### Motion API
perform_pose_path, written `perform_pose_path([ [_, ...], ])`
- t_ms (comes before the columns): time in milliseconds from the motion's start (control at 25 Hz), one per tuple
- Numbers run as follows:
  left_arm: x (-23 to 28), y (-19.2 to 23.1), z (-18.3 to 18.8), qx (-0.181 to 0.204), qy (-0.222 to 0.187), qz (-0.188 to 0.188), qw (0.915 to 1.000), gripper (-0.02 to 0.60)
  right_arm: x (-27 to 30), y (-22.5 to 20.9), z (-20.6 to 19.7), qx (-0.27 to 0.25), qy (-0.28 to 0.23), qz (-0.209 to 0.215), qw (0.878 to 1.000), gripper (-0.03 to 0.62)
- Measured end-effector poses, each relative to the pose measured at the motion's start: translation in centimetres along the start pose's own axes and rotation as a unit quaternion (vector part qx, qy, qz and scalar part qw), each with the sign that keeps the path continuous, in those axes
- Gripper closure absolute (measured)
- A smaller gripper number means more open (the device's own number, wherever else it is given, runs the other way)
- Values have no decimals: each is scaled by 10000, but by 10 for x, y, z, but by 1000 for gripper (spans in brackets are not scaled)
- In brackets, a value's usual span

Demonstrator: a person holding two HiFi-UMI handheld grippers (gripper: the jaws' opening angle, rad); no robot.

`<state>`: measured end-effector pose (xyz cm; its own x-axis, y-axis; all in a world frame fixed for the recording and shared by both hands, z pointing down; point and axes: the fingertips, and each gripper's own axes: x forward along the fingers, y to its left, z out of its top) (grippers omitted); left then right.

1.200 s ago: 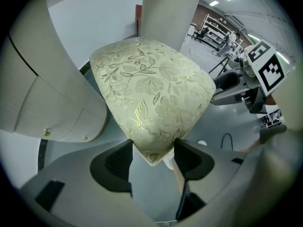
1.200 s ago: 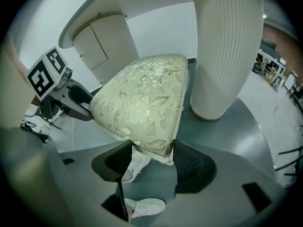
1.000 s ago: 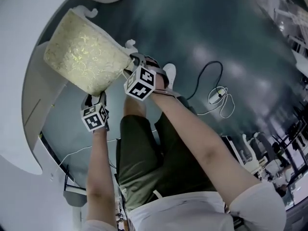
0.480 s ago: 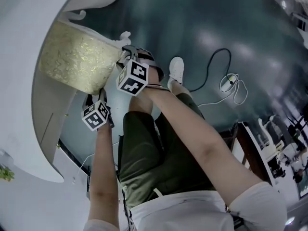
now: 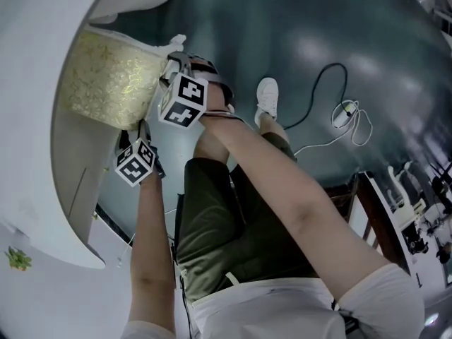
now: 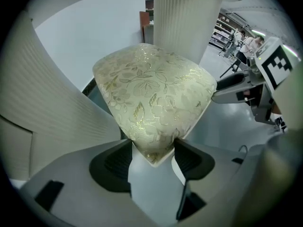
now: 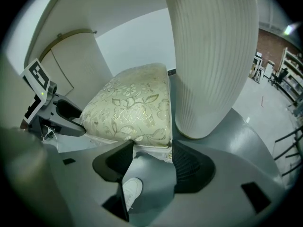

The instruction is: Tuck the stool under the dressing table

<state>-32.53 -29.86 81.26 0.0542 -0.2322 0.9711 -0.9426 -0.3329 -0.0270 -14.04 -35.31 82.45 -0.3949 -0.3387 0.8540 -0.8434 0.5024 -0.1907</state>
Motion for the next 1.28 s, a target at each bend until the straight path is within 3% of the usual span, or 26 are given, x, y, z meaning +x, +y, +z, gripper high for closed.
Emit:
perform_pose_path([
  [920, 7, 55, 69, 259, -705, 836, 9937, 308, 38, -16, 82, 23, -347, -76, 9994, 329],
  [1280, 6, 54, 70, 424, -807, 1083, 9899, 319, 39, -16, 81, 75, -338, 98, 9994, 327],
])
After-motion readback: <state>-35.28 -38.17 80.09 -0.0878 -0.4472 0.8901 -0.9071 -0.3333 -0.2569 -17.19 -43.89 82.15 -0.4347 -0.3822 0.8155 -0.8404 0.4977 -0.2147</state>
